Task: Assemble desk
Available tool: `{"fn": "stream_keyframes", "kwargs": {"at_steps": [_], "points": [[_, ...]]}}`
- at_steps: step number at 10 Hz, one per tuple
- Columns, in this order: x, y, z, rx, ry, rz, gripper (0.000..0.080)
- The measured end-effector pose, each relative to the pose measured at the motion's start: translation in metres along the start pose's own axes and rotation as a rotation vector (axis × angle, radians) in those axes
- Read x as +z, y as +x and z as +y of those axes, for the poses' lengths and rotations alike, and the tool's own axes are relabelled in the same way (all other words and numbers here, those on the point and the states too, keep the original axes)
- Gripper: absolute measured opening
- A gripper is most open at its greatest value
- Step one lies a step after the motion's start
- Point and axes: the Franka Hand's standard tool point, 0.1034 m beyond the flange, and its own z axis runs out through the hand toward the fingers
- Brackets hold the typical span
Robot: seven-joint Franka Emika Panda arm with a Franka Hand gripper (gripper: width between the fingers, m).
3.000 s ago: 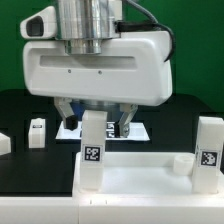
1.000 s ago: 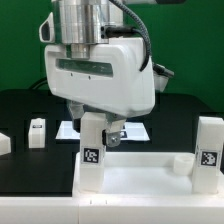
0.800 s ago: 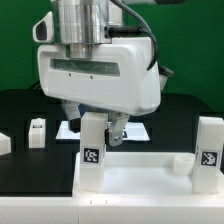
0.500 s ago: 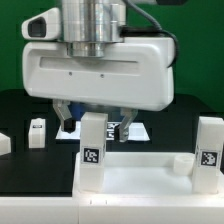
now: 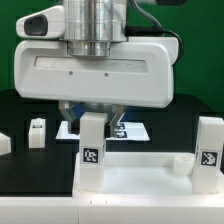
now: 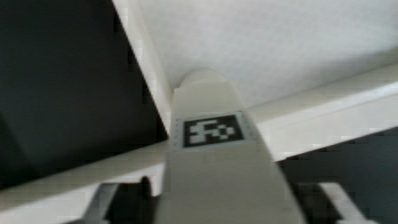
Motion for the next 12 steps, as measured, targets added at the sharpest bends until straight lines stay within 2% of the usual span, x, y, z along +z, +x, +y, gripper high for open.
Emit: {"fn": "stream_keyframes", "kwargs": {"at_steps": [1, 2, 5, 7, 9, 10, 11, 12], "points": [[0.0001, 0.0, 0.0001, 0.058, 0.0, 0.0, 0.0284], [0.0002, 0.0001, 0.0005, 0.151, 0.0, 0.0, 0.0284], [0.0011, 0.0015, 0.0017, 0.661, 0.003, -0.001, 0.0284], [0.0023, 0.0, 0.001, 1.052, 0.033, -0.007, 0.0285], [0.0022, -0.0017, -0.0015, 1.196, 0.032, -0.006, 0.0285], [0.0022, -0.0015, -0.0009, 1.186, 0.032, -0.006, 0.0339], [0.0021, -0.0014, -0.0008, 1.105, 0.032, -0.004, 0.0339], [0.0014, -0.0009, 0.0, 0.954, 0.033, -0.002, 0.0519]]}}
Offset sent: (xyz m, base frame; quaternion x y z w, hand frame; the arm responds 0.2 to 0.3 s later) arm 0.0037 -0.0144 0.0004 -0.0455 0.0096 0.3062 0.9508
